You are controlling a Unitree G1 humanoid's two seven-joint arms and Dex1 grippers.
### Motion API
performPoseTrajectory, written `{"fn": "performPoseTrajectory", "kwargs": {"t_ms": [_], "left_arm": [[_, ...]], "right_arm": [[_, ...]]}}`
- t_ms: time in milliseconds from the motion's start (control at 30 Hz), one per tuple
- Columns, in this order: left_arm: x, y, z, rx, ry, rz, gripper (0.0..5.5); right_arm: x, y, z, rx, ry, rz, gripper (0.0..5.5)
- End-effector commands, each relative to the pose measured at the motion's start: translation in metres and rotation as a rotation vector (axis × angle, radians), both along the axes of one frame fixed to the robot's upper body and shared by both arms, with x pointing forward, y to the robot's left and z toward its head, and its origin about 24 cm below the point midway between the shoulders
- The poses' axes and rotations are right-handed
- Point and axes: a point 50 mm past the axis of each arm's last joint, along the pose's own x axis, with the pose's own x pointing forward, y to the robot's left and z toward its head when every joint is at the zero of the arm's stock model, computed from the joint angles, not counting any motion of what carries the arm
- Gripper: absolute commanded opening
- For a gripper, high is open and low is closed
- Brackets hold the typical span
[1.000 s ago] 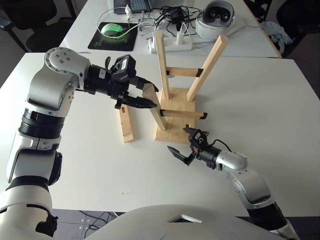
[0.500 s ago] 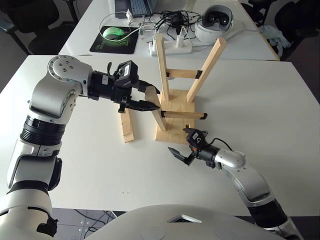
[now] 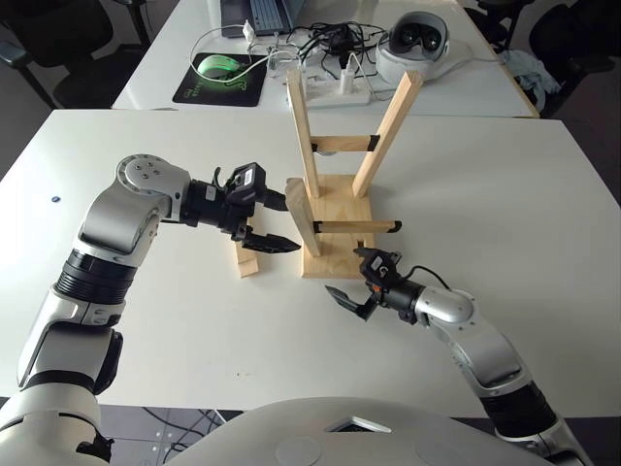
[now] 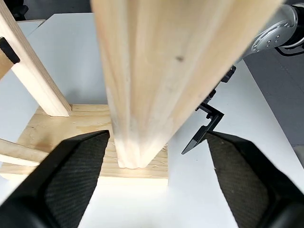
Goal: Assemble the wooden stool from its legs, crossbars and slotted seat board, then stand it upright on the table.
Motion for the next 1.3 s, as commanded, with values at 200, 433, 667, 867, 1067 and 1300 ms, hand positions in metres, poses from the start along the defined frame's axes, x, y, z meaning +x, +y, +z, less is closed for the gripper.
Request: {"fn": "performPoseTrajectory", "kwargs": {"t_ms": [200, 433, 667, 867, 1067, 1300], "left_arm": [[0.002, 0.067, -0.011, 0.153, -0.061, 0.348, 5.02], [-0.032, 0.072, -0.056, 0.100, -0.014, 0.827, 5.38], [-0.059, 0.036, -0.065, -0.105, 0.060, 1.299, 5.38], [-0.059, 0.042, -0.073, 0.014, 0.038, 1.499, 5.38], [-0.054, 0.009, -0.080, -0.048, 0.124, 1.423, 5.38], [-0.054, 0.005, -0.085, 0.016, 0.142, 1.400, 5.38]], "right_arm": [[-0.017, -0.012, -0.025, -0.065, 0.166, -0.016, 5.23], [-0.020, -0.014, -0.023, -0.055, 0.174, -0.026, 5.23], [-0.019, -0.018, -0.023, -0.050, 0.200, -0.007, 5.23], [-0.014, -0.017, -0.018, -0.051, 0.188, 0.017, 5.23], [-0.014, -0.007, -0.020, -0.042, 0.193, 0.040, 5.23], [-0.015, 0.003, -0.021, -0.030, 0.184, 0.035, 5.23]]}}
